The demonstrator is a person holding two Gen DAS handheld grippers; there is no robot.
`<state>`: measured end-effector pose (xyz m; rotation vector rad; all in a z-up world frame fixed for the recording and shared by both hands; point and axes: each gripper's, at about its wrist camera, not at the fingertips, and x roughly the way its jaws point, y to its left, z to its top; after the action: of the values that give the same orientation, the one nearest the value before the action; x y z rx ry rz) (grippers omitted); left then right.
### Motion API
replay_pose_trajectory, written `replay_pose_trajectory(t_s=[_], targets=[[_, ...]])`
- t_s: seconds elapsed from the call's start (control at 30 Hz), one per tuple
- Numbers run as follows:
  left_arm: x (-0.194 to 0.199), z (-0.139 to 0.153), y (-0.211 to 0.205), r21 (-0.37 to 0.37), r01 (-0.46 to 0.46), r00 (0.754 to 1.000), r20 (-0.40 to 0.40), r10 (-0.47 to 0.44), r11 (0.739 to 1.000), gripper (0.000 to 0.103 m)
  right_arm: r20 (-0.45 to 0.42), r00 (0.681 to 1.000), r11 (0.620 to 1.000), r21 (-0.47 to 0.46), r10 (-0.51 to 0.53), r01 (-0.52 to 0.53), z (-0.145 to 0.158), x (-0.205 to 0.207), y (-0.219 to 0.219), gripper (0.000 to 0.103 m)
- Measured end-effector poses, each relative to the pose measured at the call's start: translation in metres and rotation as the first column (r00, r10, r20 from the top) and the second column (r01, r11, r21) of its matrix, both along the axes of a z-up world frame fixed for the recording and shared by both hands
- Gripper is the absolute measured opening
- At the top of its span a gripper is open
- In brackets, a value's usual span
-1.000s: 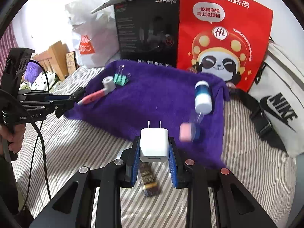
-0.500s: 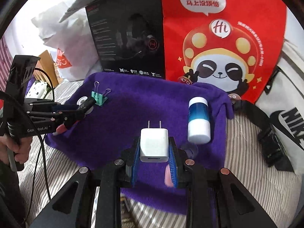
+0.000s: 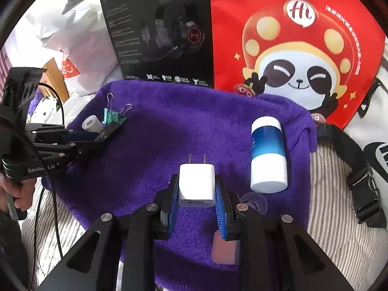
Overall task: Organize rigid objects
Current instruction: 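Set the Horizon stick by the tape roll with the left tool while the right tool sets the charger down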
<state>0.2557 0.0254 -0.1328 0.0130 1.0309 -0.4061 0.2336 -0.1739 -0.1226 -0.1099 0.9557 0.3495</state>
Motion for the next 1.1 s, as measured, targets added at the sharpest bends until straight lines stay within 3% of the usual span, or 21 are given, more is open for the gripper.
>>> replay_pose_trajectory(t_s=[0.4, 0.57, 0.9, 1.1], targets=[[0.009, -0.003, 0.008, -0.057, 0.007, 1.000, -0.010, -0.007, 0.998, 0.021, -0.018, 0.999, 0.999, -0.016, -0.031, 0.031, -0.015, 0.015, 0.001, 0.027], [0.004, -0.001, -0.001, 0.004, 0.015, 1.000, 0.003, -0.015, 1.000, 0.021, -0.018, 0.999, 0.999, -0.014, -0.032, 0.031, -0.015, 0.017, 0.003, 0.027], [0.004, -0.001, -0.008, 0.035, 0.012, 1.000, 0.005, -0.012, 0.999, 0.021, -0.016, 0.999, 0.999, -0.013, -0.034, 0.033, -0.015, 0.014, 0.001, 0.027], [0.001, -0.002, -0.017, 0.094, 0.022, 0.999, 0.026, -0.025, 0.995, 0.021, -0.010, 1.000, 1.000, -0.010, -0.024, 0.024, -0.016, 0.012, 0.000, 0.028]])
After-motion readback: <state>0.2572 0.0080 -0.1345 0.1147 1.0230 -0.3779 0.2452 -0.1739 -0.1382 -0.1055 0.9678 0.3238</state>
